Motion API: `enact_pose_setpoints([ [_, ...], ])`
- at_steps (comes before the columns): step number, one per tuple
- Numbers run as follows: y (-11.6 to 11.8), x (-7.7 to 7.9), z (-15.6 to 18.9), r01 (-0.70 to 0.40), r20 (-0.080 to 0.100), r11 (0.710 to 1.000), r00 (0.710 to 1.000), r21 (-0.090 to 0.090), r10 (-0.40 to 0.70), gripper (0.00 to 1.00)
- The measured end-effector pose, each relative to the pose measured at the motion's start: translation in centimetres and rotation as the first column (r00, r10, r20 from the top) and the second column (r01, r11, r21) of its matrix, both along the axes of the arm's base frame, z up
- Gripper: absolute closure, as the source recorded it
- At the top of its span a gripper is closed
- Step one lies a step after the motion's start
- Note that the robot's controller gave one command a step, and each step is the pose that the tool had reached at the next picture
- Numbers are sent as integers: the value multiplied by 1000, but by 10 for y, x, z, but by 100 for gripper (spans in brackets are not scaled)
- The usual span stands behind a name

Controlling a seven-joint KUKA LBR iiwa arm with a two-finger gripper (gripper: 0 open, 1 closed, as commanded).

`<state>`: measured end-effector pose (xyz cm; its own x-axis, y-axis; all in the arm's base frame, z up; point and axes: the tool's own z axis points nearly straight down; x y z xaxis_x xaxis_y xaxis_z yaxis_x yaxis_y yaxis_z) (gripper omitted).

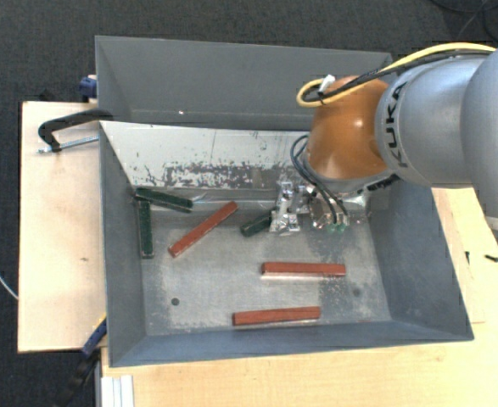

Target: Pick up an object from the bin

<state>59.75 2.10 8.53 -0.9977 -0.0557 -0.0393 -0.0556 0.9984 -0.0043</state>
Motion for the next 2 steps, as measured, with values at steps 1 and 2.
enact_pose_setpoints([
  [1, 2, -9, -6, -4, -39, 1000, 999, 2, 4, 0],
  [2, 2, -9, -6, -4, -38, 1000, 999, 2, 4, 0],
])
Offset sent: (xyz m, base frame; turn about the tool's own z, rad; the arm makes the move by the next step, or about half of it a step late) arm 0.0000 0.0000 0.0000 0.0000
